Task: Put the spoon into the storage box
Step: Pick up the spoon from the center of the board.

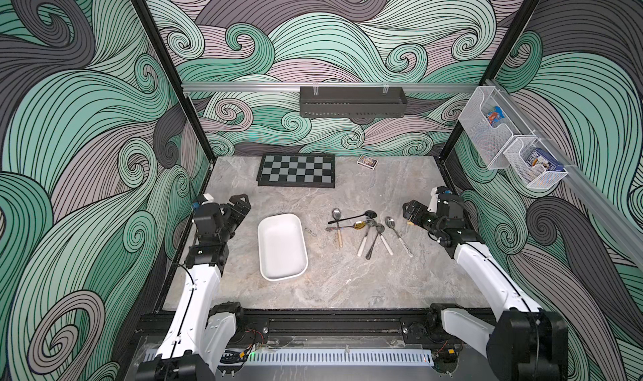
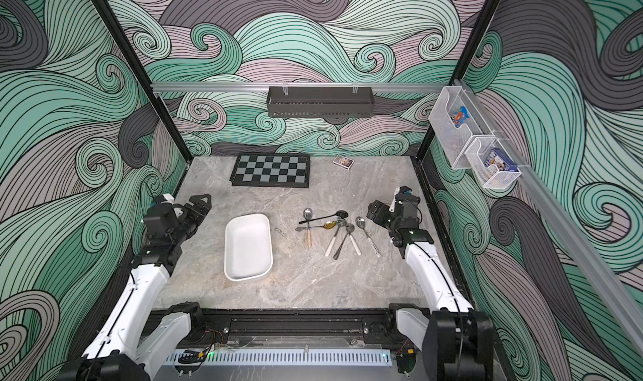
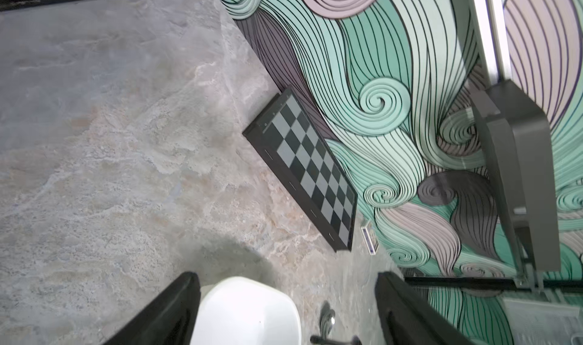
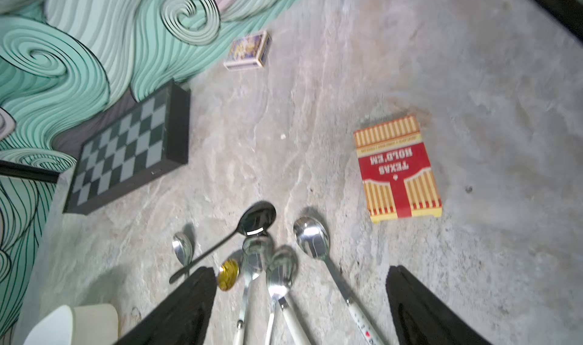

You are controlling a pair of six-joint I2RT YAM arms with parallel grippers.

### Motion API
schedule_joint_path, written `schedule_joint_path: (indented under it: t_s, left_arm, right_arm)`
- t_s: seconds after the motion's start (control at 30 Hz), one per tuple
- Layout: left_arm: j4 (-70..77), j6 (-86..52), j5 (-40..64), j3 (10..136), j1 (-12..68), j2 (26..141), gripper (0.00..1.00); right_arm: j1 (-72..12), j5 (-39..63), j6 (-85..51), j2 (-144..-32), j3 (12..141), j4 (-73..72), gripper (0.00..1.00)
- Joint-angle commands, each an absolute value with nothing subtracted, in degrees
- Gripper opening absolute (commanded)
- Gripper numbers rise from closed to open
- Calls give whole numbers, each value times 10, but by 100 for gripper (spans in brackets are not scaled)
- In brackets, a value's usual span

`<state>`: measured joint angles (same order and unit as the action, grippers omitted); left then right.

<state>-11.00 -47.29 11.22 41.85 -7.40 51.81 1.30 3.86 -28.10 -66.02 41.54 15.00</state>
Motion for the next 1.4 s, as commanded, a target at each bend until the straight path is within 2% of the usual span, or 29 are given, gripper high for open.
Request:
schedule_joint_path:
  t_s: [0.0, 0.1, 0.23, 0.27, 0.37, 0.53, 0.87, 1.03, 1.37]
  left_arm:
    - [-325, -366, 183, 515, -76, 561, 87]
    - [-415, -298, 228, 566, -76, 599, 85]
    - [-470, -239, 276, 586, -76, 618, 84]
    - [-473, -233, 274, 584, -75, 615, 83]
    - [-449, -235, 269, 555, -75, 588, 83]
    - [-412, -247, 267, 526, -75, 545, 83]
    - [-420, -245, 260, 527, -75, 541, 82]
    - [-421, -245, 259, 527, -76, 542, 82]
    - [-424, -245, 251, 524, -76, 535, 82]
  right_arm:
    - [10, 47, -281, -690, 430, 256, 87]
    - [11, 8, -273, -704, 423, 267, 88]
    - [9, 40, -259, -762, 448, 302, 85]
    - [6, 45, -253, -778, 457, 317, 82]
    - [-12, 49, -239, -800, 460, 335, 79]
    - [-33, 41, -235, -825, 455, 349, 79]
    - [-68, 31, -223, -860, 465, 361, 78]
    - [-82, 51, -215, -879, 474, 361, 70]
    - [-84, 18, -216, -881, 503, 364, 60]
